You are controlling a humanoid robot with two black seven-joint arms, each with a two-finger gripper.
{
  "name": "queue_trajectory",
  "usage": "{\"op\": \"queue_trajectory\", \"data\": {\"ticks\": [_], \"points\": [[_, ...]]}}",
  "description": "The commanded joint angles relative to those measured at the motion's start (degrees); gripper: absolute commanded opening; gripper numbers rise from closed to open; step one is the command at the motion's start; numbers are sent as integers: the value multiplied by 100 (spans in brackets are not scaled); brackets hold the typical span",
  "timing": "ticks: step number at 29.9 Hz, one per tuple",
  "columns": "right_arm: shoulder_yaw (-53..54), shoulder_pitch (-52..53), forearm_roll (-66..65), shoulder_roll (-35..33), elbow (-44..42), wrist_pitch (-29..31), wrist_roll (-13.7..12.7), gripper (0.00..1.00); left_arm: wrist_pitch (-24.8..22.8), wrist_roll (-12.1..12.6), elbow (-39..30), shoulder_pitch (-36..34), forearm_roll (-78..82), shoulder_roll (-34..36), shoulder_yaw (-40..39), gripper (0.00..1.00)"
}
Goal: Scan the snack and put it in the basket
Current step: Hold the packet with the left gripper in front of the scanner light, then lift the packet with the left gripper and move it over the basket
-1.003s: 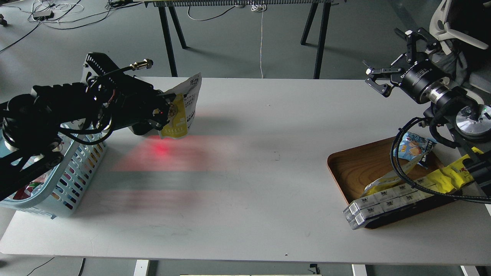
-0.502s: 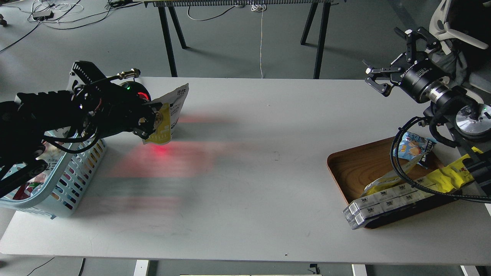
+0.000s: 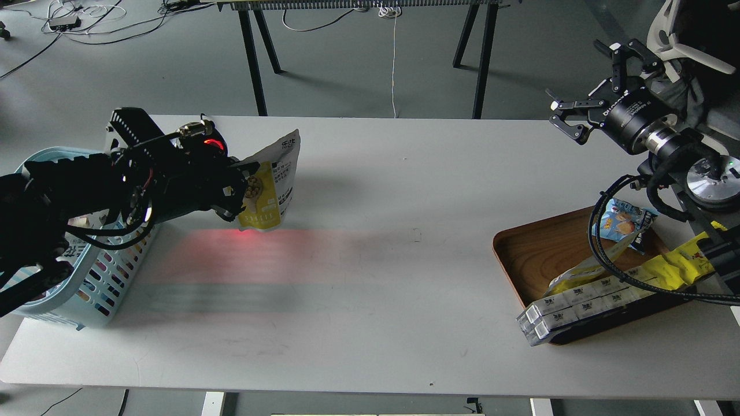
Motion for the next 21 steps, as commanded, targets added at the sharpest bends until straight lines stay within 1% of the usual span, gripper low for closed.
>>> {"op": "queue_trajectory", "data": {"ticks": [1,3,8,11,14,16,21], "points": [[0,0,0,0,-2,0,2,96,14,-43,-15,-7,0,194,-58,0],[0,0,0,0,-2,0,2,96,49,-87,-77,-7,0,361,-154,0],[0,9,0,0,-2,0,2,96,216,-376,-86,-7,0,835,-532,0],[0,9,0,0,-2,0,2,96,225,-596,-86,-16,0,1178,-839,0],[0,26,0,9,-2,0,2,96,234,-763,-86,-16,-317,1564,-1173,0],[0,26,-9,35,-2,0,2,96,260,-825,-77,-16,-633,1872,-1262,0],[0,26,-87,53,-2,-9,2,96,637,-886,-51,-7,-1328,2820,-1210,0]]}}
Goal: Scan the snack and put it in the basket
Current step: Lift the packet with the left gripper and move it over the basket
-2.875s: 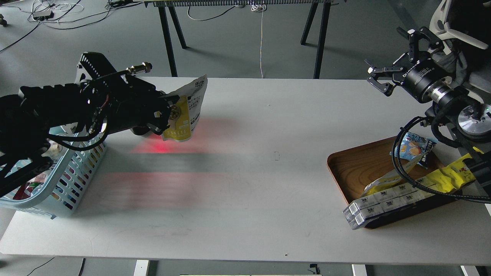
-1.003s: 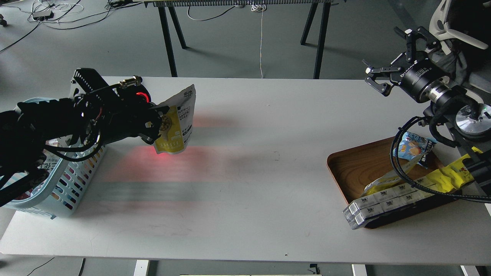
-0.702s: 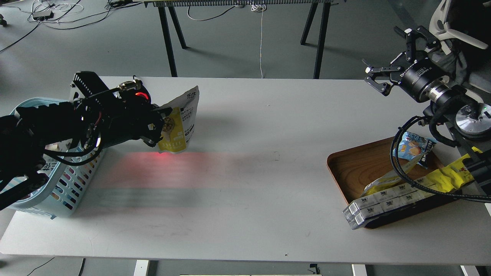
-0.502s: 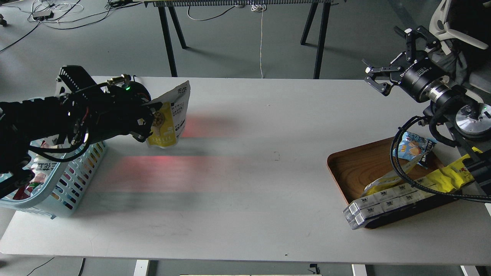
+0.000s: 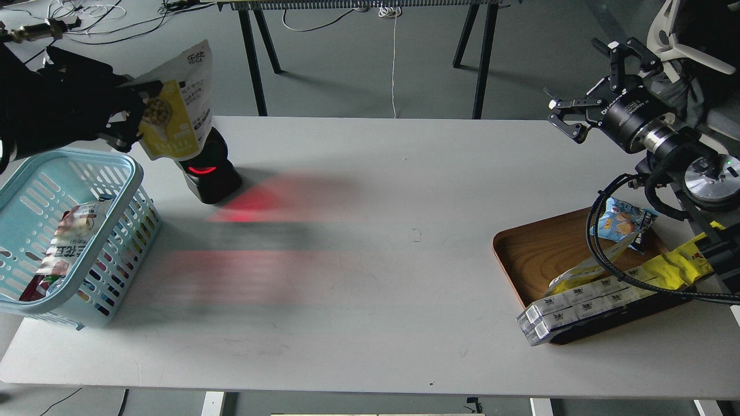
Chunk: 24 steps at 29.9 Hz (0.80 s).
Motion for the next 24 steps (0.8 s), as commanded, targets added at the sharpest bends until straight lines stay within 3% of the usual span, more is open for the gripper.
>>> {"op": "queue_trajectory", "data": {"ticks": [1,7,14,19,24], "points": [[0,0,-89,38,0,-9,-1,96,253,-110,50,10,-418,688,64,0],[0,9,-107,73,0,-9,-1,96,815,-304,340,10,-858,1383,511,0],[0,26,-107,82,-9,0,-1,96,1772,-559,612,10,-1078,2087,1679,0],[0,35,-107,91,-9,0,-1,96,2537,-559,674,10,-1367,2147,2558,0],[0,35,-107,126,-17,-9,-1,96,3004,-577,824,1,-1473,2147,3227,0]]}}
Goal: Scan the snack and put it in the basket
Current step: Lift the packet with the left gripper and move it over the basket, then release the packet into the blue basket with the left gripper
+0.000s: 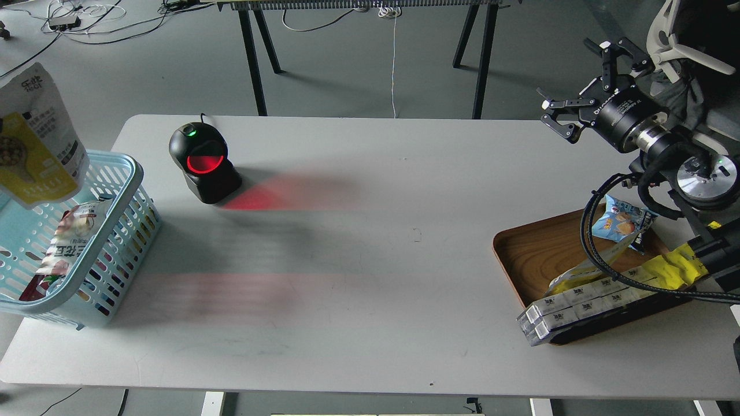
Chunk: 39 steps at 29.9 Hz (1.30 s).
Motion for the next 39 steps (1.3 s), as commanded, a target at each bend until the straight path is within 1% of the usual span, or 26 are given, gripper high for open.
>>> {"op": "queue_trajectory", "data": {"ticks": [1,6,12,17,24,29,31,33,34,35,36,37,39], "points": [[0,0,0,14,-2,3,-1,96,337,-13,125,-7,-29,1,432,0],[0,9,-52,41,-2,-6,-1,96,803,-13,371,-7,-38,1,1021,0],[0,9,-79,49,-2,3,-1,96,1137,-13,564,2,-38,-6,1452,0],[0,9,-79,67,-11,-6,-1,96,1366,5,784,2,-56,-269,1804,0],[0,9,-88,67,-11,-6,-1,96,1428,5,987,2,-56,-516,2059,0],[0,9,-167,76,-11,-6,-1,96,1437,-4,995,2,-56,-568,2200,6],[0,9,-167,76,-11,-6,-1,96,1437,-4,1004,2,-64,-577,2191,16],[0,0,-167,76,-11,-6,-1,96,1437,-4,1048,2,-56,-577,2191,27],[0,9,-167,76,-11,-6,-1,96,1437,-12,1074,2,-56,-577,2191,37],[0,9,-167,76,-11,-6,-1,96,1437,-13,1083,2,-56,-577,2191,56],[-17,9,-167,76,-11,-6,-1,96,1437,-13,1083,-7,-73,-577,2182,80],[-18,9,-167,76,-11,-6,-1,96,1437,-21,1083,-15,-99,-569,2165,97],[-18,9,-167,76,-11,-6,-1,96,1445,-21,1083,-77,-213,-516,2121,99]]}}
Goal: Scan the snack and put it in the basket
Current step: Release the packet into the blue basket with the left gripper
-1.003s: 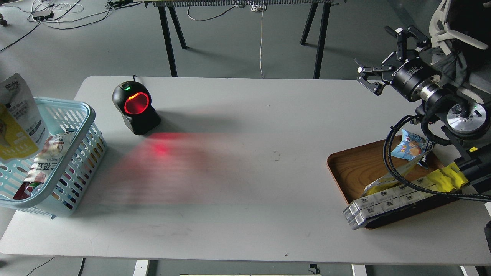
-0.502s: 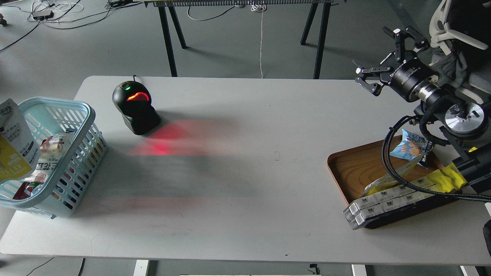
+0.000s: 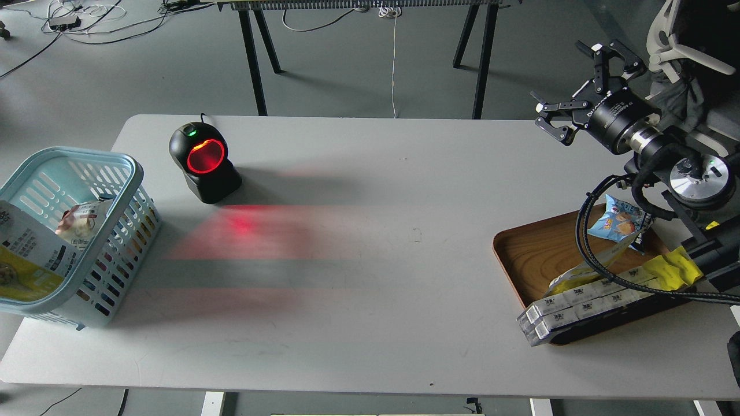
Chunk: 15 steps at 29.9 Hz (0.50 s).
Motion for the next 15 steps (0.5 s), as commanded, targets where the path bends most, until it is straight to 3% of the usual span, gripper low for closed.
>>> {"op": "queue_trajectory", "data": {"ticks": [1,11,15], "points": [[-17,0,0,0,0,0,2,96,17,-3,4,-113,-164,85,-87,99],[-17,123,-9,0,27,-44,2,96,-79,-47,21,-684,-1365,209,-1483,99],[-26,228,-9,0,27,-115,2,96,-772,5,74,-1088,-2946,-159,-2089,99]]}}
